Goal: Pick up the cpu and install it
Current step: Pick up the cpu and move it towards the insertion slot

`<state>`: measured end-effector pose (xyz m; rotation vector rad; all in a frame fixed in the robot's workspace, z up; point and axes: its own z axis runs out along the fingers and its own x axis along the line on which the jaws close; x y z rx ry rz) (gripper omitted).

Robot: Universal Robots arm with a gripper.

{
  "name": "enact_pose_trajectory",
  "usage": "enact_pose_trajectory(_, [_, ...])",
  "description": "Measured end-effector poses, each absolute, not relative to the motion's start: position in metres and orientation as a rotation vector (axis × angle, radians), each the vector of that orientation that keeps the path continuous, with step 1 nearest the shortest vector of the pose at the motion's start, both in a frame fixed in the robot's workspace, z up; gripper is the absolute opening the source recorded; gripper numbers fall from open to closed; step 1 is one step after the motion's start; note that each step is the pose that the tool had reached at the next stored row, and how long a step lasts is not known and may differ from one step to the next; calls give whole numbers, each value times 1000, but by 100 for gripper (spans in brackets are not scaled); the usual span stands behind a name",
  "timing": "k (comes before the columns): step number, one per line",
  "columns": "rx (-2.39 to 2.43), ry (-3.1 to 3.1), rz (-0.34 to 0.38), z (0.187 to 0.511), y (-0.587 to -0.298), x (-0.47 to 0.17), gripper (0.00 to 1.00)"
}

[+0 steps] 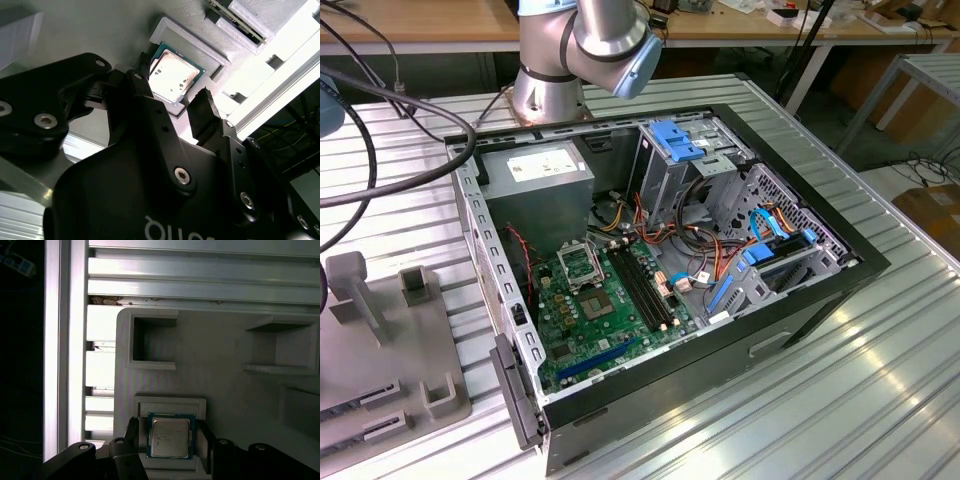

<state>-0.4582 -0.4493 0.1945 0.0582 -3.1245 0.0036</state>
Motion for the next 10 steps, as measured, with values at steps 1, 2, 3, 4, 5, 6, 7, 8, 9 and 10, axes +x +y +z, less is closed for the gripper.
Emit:
enact_pose_trajectory(1, [58,-3124,4,195,-449,-458,57])
enact_pose_trajectory(2, [58,-3124,4,195,-449,-458,57])
enact_pose_trajectory(3, [58,-3124,4,195,-449,-458,57])
enact_pose_trajectory(4, [58,-3124,4,195,-449,-458,57])
enact_pose_trajectory(5, [58,-3125,5,194,-449,-458,57])
enact_pose_trajectory(6, [58,-3125,7,194,-449,-458,57])
enact_pose_trajectory(7, [58,-3125,11,194,-449,-458,57])
enact_pose_trajectory(8, [58,-3124,16,194,-449,-458,57])
enact_pose_trajectory(9, [58,-3124,22,194,-449,-458,57])
enact_pose_trajectory(10, [58,-3124,26,194,-449,-458,57])
